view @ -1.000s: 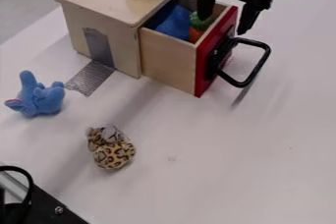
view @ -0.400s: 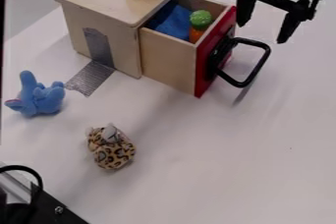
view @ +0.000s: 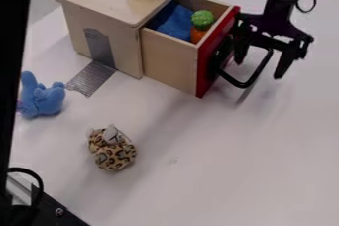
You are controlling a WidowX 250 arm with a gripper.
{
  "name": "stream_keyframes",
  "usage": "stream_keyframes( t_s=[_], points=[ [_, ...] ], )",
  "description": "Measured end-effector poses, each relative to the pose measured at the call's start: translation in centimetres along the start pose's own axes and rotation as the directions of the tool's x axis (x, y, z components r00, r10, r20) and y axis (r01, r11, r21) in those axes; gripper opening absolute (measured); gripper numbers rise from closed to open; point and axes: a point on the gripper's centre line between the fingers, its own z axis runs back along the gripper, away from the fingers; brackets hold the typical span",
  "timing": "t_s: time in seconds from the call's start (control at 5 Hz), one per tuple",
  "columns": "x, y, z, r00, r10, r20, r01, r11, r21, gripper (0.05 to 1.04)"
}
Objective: Close the drawer
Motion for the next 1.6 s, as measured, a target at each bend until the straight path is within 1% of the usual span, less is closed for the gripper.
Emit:
stream_keyframes(
  t_s=[0.2, 0.4, 0.6, 0.8, 1.0, 1.4, 1.6],
  points=[
    [-0.3, -1.2, -1.2, 1.0, -0.022, 0.005, 0.022, 1.0, 0.017, 0.97],
    [-0.8, -1.4, -2.4, 0.999, -0.043, -0.014, 0.043, 0.998, 0.04, 0.682],
    [-0.9, -0.7, -2.7, 0.999, -0.04, -0.02, 0.041, 0.997, 0.07, 0.389],
    [-0.6, 1.6, -2.8, 0.999, 0.026, -0.023, -0.024, 0.997, 0.075, 0.186],
    [-0.2, 4.6, -2.9, 0.995, 0.098, -0.036, -0.095, 0.993, 0.077, 0.14],
    [-0.3, 8.2, -3.1, 0.985, 0.159, -0.073, -0.154, 0.985, 0.076, 0.14],
    [-0.6, 9.7, -3.1, 0.981, 0.171, -0.097, -0.161, 0.982, 0.095, 0.14]
  ],
)
